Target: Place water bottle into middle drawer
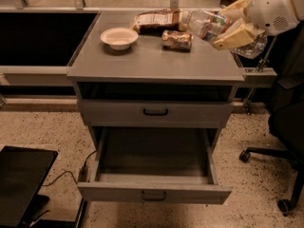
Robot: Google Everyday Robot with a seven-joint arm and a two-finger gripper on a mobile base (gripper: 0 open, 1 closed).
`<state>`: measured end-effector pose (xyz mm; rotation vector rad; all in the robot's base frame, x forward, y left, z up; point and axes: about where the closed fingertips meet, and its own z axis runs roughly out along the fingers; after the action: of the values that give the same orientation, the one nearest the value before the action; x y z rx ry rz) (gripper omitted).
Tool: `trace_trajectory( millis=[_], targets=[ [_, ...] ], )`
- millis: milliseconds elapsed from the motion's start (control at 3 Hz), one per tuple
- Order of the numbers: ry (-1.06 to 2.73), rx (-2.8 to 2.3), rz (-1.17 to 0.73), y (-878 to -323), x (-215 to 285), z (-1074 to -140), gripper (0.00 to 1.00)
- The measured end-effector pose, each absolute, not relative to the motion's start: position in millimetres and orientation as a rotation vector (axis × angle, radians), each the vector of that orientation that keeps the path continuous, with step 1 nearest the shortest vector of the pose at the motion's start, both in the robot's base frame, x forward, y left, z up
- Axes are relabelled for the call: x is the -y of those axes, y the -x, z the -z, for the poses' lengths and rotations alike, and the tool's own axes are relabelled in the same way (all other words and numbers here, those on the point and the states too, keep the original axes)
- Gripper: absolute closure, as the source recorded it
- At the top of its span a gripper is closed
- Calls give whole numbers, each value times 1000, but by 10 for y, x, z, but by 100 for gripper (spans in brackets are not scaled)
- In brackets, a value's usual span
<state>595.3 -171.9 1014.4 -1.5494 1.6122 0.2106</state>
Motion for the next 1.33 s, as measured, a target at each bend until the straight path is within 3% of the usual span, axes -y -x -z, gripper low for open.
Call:
trace_trajectory(
  millis=[1000, 1333],
  targets=[
    [1611, -1610, -369, -5381, 1639, -9198, 100],
    [1608, -1626, -432, -5450, 1564, -8705, 100]
  ],
)
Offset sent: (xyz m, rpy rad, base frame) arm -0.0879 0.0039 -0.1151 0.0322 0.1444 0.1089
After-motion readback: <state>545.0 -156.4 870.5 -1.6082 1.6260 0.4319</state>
